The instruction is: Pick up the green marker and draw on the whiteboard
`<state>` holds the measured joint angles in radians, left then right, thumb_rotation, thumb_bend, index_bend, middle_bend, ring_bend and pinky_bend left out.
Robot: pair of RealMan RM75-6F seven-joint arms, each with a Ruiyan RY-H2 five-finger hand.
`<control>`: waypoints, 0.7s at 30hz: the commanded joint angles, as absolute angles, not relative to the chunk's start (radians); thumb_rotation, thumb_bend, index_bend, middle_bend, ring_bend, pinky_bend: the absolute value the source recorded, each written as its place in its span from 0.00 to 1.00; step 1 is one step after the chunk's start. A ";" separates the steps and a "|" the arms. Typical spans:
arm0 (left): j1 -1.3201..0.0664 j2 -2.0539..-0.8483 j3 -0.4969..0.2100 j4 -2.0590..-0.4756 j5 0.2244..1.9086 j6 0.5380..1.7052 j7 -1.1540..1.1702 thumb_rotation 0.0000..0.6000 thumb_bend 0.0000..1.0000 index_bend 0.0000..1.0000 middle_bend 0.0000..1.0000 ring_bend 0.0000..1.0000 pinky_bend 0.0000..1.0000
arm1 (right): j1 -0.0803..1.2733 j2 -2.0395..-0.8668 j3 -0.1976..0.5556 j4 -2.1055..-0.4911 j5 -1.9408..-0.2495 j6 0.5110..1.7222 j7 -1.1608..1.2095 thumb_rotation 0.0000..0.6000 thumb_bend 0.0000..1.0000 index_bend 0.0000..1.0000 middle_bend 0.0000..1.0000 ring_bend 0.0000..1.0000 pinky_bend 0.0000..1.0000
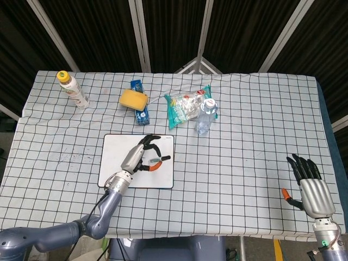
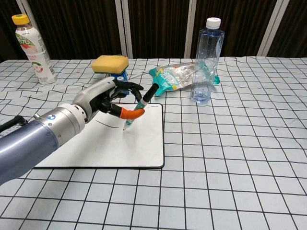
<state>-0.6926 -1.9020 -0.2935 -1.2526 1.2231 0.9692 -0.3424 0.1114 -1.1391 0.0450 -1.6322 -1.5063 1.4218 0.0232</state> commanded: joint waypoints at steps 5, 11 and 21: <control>-0.688 -1.899 -0.284 -1.246 1.214 0.961 -0.331 1.00 0.52 0.68 0.13 0.00 0.02 | 0.111 -1.139 0.045 -1.634 -1.505 1.421 0.023 1.00 0.35 0.00 0.00 0.00 0.00; -0.662 -1.872 -0.266 -1.259 1.207 0.971 -0.318 1.00 0.52 0.68 0.13 0.00 0.02 | 0.110 -1.139 0.045 -1.636 -1.503 1.421 0.021 1.00 0.35 0.00 0.00 0.00 0.00; -0.556 -1.754 -0.189 -1.386 1.220 1.035 -0.318 1.00 0.52 0.68 0.13 0.00 0.02 | 0.110 -1.144 0.046 -1.638 -1.503 1.423 0.009 1.00 0.35 0.00 0.00 0.00 0.00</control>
